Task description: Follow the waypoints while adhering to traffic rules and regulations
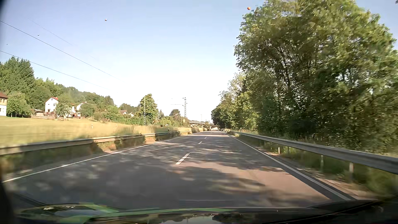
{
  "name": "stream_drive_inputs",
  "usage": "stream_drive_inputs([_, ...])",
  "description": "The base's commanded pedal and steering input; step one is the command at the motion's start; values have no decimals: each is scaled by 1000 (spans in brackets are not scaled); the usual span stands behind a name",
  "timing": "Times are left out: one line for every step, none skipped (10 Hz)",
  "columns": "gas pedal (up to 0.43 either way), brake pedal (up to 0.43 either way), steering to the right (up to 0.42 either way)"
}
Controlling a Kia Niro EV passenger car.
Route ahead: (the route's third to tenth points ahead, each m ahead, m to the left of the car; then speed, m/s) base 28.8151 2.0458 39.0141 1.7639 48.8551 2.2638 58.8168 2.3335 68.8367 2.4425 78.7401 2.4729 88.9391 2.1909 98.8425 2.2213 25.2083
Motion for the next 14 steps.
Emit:
stream_drive_inputs([240, 0, 0])
stream_drive_inputs([228, 0, 0])
stream_drive_inputs([228, 0, 0])
stream_drive_inputs([228, 0, 2])
stream_drive_inputs([220, 0, 3])
stream_drive_inputs([220, 0, 2])
stream_drive_inputs([209, 0, 3])
stream_drive_inputs([189, 0, 2])
stream_drive_inputs([189, 0, 2])
stream_drive_inputs([189, 0, 2])
stream_drive_inputs([177, 0, 2])
stream_drive_inputs([169, 0, 1])
stream_drive_inputs([150, 0, 1])
stream_drive_inputs([130, 0, 0])
